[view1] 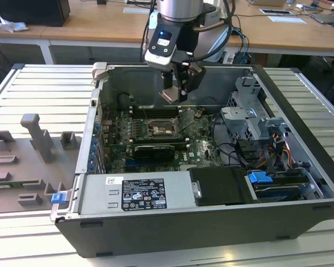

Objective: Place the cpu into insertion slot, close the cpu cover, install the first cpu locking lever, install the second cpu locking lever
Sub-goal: 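Place the cpu into insertion slot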

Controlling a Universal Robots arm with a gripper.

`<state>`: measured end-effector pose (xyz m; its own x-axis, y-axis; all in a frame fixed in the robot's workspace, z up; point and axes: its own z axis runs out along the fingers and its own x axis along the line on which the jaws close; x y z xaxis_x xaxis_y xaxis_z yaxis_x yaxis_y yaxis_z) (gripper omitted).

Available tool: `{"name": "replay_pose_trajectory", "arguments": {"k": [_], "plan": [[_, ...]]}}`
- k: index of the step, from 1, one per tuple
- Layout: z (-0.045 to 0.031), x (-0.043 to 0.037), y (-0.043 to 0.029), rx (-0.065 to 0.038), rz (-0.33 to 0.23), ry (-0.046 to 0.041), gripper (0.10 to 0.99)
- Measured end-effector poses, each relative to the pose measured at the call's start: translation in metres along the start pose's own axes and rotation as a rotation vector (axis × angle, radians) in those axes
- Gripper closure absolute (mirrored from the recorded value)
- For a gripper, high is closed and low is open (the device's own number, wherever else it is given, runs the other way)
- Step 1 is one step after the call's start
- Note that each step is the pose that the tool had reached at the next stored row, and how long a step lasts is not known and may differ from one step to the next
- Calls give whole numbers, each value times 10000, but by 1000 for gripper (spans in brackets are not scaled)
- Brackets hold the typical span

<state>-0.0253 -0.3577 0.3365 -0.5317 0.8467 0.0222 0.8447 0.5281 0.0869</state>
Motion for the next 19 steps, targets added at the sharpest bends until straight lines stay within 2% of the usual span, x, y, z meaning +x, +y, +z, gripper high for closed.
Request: {"name": "replay_pose_trajectory", "arguments": {"k": [14,19], "plan": [[47,-1,-4,-2,183,-15,545],[55,-2,-4,-7,452,-38,545]]}}
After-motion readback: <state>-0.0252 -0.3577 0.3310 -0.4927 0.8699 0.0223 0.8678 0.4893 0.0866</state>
